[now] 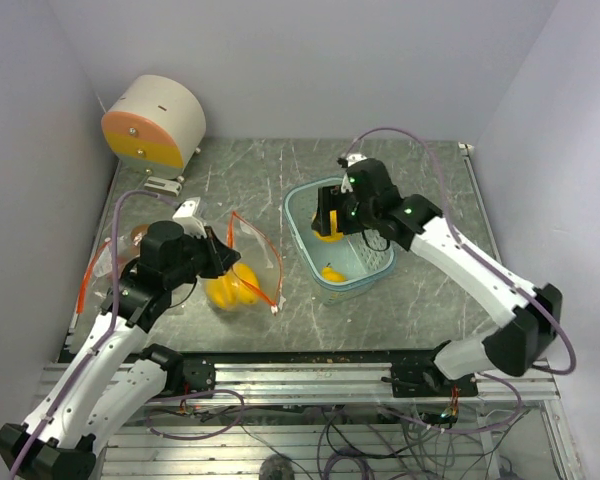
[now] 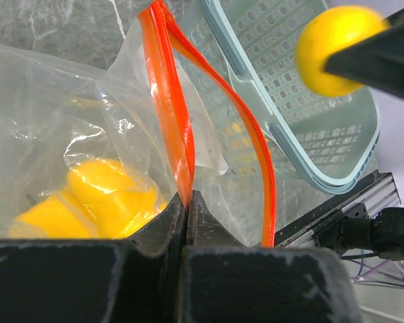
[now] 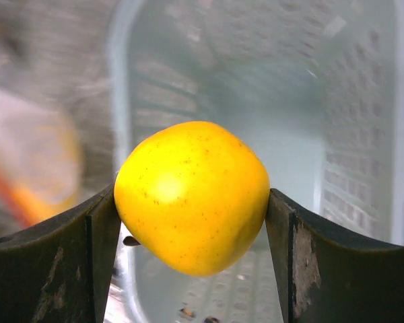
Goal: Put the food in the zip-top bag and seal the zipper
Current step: Pick up the fake fruit from the bin, then place the fake fruit in the zipper food storage bag.
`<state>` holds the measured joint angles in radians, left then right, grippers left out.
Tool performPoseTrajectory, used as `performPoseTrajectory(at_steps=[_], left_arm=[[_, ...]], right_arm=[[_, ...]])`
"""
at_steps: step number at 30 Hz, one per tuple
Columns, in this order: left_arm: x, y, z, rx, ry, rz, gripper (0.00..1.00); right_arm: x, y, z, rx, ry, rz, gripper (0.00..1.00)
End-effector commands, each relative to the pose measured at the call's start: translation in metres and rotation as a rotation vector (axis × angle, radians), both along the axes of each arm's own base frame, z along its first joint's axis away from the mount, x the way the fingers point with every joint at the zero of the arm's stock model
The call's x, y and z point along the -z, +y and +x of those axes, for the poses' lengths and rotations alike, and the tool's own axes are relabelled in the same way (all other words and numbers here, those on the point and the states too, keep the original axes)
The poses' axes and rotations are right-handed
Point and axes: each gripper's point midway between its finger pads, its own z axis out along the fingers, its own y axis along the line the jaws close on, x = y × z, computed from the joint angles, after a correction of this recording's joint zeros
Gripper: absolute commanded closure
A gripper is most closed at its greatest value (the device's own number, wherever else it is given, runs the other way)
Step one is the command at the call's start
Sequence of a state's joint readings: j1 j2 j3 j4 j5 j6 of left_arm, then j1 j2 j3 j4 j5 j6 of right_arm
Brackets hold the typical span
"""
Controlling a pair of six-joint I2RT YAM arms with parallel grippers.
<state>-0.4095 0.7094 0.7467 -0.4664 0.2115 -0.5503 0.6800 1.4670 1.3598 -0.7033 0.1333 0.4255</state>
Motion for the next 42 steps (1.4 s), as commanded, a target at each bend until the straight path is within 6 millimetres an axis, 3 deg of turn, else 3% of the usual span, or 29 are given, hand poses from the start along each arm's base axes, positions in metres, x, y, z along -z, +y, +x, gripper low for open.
performPoseTrajectory(at_steps=[1, 4, 6, 11, 15, 24, 27, 29, 30, 32, 34, 42], left_arm=[[0.0, -0.007, 0.006, 0.013, -0.001, -0.02, 0.93], [-0.003, -0.01, 0.008, 0.025, -0.002, -0.026, 0.93], [-0.005, -0.01, 0.009, 0.022, -0.005, -0.026, 0.93], [-0.006, -0.011, 0.009, 0.026, 0.001, -0.024, 0.93], [-0.011, -0.008, 0.006, 0.023, -0.003, -0.022, 0.93], [-0.039, 0.004, -0.011, 0.005, -0.044, -0.02, 0.93], [-0.049, 0.001, -0.013, 0.014, -0.063, -0.047, 0.93], [-0.053, -0.002, -0.013, 0.024, -0.068, -0.062, 0.93], [-0.054, -0.002, -0.013, 0.027, -0.069, -0.066, 0.93], [-0.054, -0.004, -0.012, 0.03, -0.064, -0.066, 0.93], [-0.053, -0.004, -0.011, 0.028, -0.061, -0.069, 0.93], [-0.042, -0.004, -0.008, 0.021, -0.045, -0.061, 0.93]], right_arm=[[-0.078, 0.065, -0.025, -0.325, -0.114, 0.377, 0.86], [-0.118, 0.1, -0.061, -0.54, -0.155, 0.616, 0.86], [-0.132, 0.116, -0.081, -0.642, -0.17, 0.692, 0.86], [-0.133, 0.164, -0.13, -0.838, -0.111, 0.781, 0.85], [-0.092, 0.178, -0.121, -0.768, -0.03, 0.724, 0.85], [-0.031, 0.153, -0.073, -0.453, -0.051, 0.499, 0.86], [-0.015, 0.151, -0.062, -0.395, -0.043, 0.399, 0.81], [-0.004, 0.153, -0.06, -0.373, -0.051, 0.316, 0.75], [-0.002, 0.154, -0.061, -0.363, -0.06, 0.279, 0.68], [-0.003, 0.153, -0.061, -0.351, -0.086, 0.239, 0.42], [-0.01, 0.149, -0.061, -0.343, -0.112, 0.234, 0.03], [-0.063, 0.127, -0.063, -0.348, -0.22, 0.236, 0.0]])
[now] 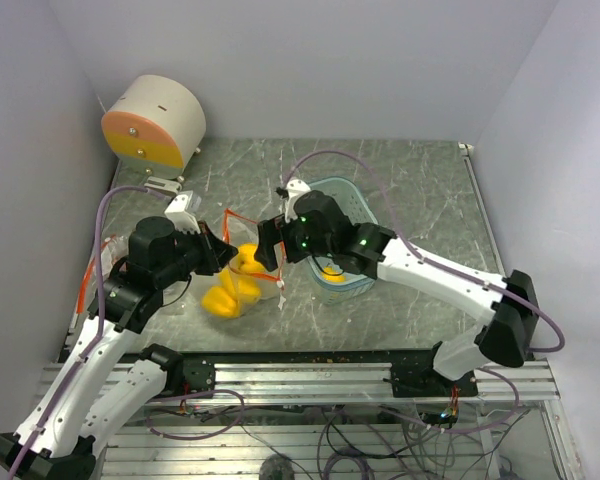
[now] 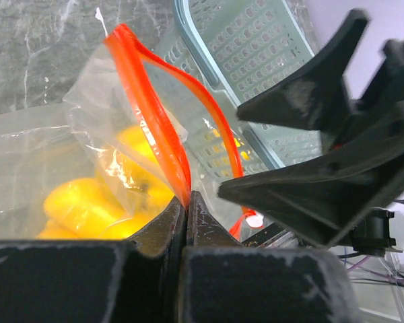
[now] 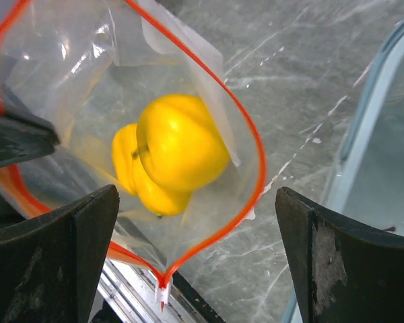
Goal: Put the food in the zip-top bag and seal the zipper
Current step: Place the fake fruit in the zipper food storage bag, then pick up the fake fruit from the bin.
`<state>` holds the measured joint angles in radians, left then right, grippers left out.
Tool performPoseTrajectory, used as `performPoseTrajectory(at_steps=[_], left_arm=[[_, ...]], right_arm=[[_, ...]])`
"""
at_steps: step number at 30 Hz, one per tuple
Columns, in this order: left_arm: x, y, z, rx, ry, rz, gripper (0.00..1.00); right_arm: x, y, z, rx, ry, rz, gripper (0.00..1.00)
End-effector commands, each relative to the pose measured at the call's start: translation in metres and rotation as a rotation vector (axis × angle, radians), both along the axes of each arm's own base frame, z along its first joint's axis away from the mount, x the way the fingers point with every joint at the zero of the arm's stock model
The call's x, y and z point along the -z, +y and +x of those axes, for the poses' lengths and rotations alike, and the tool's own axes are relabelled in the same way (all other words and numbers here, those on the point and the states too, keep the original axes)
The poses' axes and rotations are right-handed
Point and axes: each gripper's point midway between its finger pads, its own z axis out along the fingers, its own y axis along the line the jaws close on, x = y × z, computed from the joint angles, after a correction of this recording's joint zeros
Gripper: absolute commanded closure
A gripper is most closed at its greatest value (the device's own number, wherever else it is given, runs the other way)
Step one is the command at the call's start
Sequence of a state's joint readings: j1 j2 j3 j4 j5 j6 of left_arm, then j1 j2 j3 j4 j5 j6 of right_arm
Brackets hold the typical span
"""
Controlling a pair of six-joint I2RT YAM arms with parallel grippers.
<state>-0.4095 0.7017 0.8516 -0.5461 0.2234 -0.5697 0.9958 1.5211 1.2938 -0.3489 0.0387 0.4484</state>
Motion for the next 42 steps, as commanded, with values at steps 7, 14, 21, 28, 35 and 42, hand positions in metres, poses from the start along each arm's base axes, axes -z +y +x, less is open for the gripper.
performPoseTrajectory(at_steps=[7, 14, 21, 28, 35, 42], left_arm=[[-0.001, -0.006, -0.001, 0.02, -0.026, -0.047, 0.93], [0.002, -0.006, 0.002, 0.024, -0.028, -0.021, 0.93], [0.013, -0.007, 0.003, 0.032, -0.004, -0.011, 0.93], [0.023, -0.006, 0.003, 0.022, 0.017, 0.0, 0.93], [0.024, -0.004, 0.0, 0.015, 0.023, -0.001, 0.93], [0.022, -0.002, 0.0, 0.008, 0.02, 0.002, 0.93]], right_arm=[[-0.028, -0.104, 0.037, 0.345, -0.031, -0.207, 0.0], [0.053, -0.158, 0.039, 0.402, 0.202, -0.347, 0.0], [0.108, -0.148, 0.024, 0.278, 0.326, -0.427, 0.01], [0.148, -0.151, 0.011, 0.223, 0.418, -0.501, 0.01], [0.179, -0.15, 0.006, 0.2, 0.476, -0.497, 0.27], [0.156, -0.154, 0.02, 0.244, 0.436, -0.473, 0.89]])
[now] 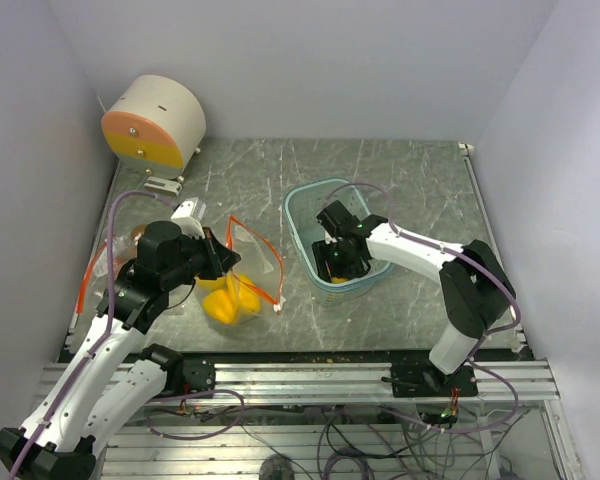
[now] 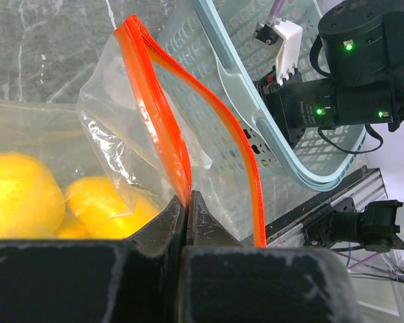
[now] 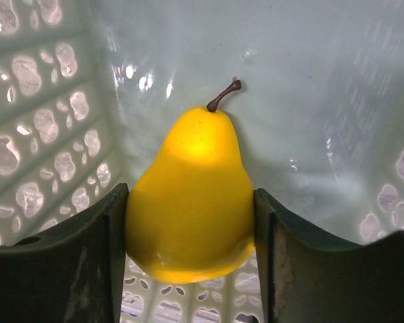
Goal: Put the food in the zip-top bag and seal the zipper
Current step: Pick up the fake fruit from the bin.
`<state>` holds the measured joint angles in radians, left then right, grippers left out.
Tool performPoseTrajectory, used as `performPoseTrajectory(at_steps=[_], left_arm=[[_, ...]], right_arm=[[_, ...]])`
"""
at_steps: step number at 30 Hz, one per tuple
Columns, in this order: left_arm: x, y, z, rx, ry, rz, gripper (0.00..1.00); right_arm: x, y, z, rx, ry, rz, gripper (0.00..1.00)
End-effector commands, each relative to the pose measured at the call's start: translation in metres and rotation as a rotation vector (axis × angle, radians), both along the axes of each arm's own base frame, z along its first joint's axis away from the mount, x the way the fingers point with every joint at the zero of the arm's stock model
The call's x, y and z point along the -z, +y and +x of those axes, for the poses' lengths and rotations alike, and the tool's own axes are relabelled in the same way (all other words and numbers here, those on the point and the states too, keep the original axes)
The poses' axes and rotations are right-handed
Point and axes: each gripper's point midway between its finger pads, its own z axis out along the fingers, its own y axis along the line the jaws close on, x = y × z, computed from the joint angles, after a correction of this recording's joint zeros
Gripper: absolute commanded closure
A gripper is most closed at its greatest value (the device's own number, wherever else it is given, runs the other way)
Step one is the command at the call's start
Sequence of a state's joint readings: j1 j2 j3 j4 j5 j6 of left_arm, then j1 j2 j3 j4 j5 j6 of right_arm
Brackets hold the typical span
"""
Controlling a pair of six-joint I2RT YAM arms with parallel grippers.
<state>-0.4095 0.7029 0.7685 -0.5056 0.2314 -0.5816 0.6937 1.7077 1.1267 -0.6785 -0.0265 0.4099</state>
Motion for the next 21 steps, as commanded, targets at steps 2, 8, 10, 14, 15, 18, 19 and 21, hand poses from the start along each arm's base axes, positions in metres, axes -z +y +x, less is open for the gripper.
performPoseTrajectory(at_steps=[2, 8, 10, 14, 15, 18, 19, 21], left_arm=[[-0.007, -0.001, 0.0, 0.006, -0.029, -0.007, 0.93], [-0.012, -0.001, 0.001, 0.009, -0.044, -0.01, 0.93], [-0.012, -0.002, 0.002, 0.009, -0.042, -0.011, 0.93], [-0.011, -0.006, 0.004, 0.018, -0.035, -0.024, 0.93], [-0.011, -0.007, 0.005, 0.019, -0.035, -0.031, 0.93], [-0.016, -0.012, 0.006, 0.035, -0.04, -0.055, 0.93], [-0.016, -0.012, 0.007, 0.034, -0.041, -0.056, 0.93], [-0.018, -0.012, 0.008, 0.031, -0.045, -0.058, 0.93]], right_arm=[[-0.036, -0.001, 0.022, 0.034, -0.105, 0.015, 0.94], [-0.122, 0.002, 0.054, 0.084, -0.368, 0.142, 0.96], [-0.151, 0.011, 0.056, 0.067, -0.437, 0.239, 0.96], [-0.206, 0.045, 0.045, -0.046, -0.512, 0.503, 0.96], [-0.22, 0.059, 0.037, -0.101, -0.508, 0.599, 0.96], [-0.251, 0.097, 0.0, -0.289, -0.444, 0.869, 0.96], [-0.258, 0.107, -0.015, -0.35, -0.416, 0.947, 0.96], [-0.272, 0.126, -0.042, -0.465, -0.386, 1.063, 0.96]])
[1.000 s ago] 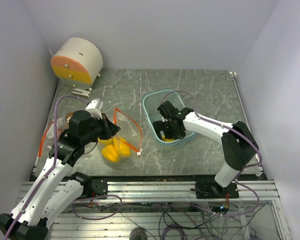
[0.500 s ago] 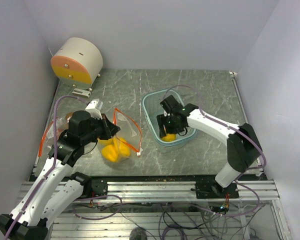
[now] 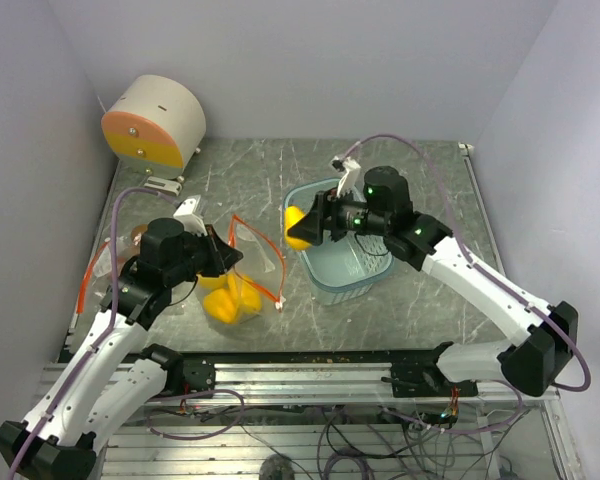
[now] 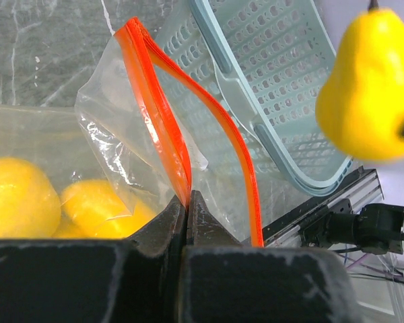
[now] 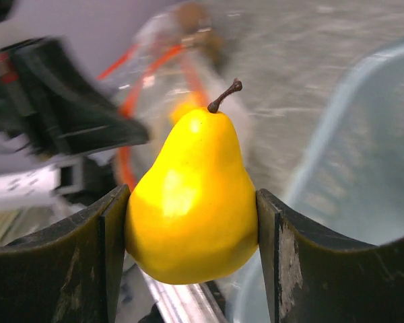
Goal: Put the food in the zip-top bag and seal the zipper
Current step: Pick up the fake fruit from the bin, then place the fake fruit in the zipper food storage bag.
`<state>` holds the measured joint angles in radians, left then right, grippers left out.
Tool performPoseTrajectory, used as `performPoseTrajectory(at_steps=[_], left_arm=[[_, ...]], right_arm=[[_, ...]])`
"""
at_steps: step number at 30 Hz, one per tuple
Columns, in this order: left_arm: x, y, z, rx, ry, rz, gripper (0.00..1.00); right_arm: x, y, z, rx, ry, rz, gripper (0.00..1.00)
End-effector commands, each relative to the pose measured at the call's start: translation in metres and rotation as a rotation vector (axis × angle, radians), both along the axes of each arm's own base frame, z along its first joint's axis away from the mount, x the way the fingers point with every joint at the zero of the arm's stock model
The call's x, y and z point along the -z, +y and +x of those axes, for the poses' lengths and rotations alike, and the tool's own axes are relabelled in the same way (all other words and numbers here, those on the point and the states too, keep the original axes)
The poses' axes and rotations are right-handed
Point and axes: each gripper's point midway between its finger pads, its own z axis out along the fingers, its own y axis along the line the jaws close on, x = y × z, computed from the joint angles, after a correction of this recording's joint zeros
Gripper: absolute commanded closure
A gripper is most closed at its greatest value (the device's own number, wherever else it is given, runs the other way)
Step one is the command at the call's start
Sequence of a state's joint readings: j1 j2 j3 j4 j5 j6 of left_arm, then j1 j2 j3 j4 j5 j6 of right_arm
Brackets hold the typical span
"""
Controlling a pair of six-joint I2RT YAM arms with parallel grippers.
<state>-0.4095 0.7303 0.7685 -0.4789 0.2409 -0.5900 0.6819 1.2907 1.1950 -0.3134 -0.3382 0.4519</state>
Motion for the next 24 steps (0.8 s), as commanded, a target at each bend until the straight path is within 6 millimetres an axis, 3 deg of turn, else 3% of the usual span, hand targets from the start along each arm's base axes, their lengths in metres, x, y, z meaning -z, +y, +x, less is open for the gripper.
performPoseTrajectory(at_steps=[1, 4, 7, 14, 18, 21, 24], left_arm=[[-0.019, -0.008, 0.003, 0.025, -0.054, -0.05, 0.93], [-0.021, -0.011, 0.002, 0.038, -0.05, -0.059, 0.93], [-0.026, -0.011, -0.001, 0.047, -0.054, -0.066, 0.93], [-0.044, -0.003, -0.011, 0.038, -0.086, -0.059, 0.93], [-0.052, -0.001, -0.016, 0.033, -0.102, -0.074, 0.93], [-0.053, -0.004, -0.015, 0.038, -0.105, -0.09, 0.93], [-0.048, -0.008, -0.011, 0.047, -0.092, -0.094, 0.93]], right_arm=[[-0.043, 0.056, -0.07, -0.41, -0.038, 0.269, 0.96], [-0.038, 0.081, -0.087, -0.449, -0.069, 0.242, 0.95], [-0.015, 0.091, -0.078, -0.397, -0.029, 0.196, 0.95], [0.027, 0.08, -0.035, -0.135, -0.019, 0.05, 0.95], [0.039, 0.08, -0.032, -0.114, -0.019, -0.009, 0.9], [0.05, 0.092, -0.04, -0.127, -0.014, -0.054, 0.76], [0.056, 0.099, -0.046, -0.105, -0.035, -0.121, 0.45]])
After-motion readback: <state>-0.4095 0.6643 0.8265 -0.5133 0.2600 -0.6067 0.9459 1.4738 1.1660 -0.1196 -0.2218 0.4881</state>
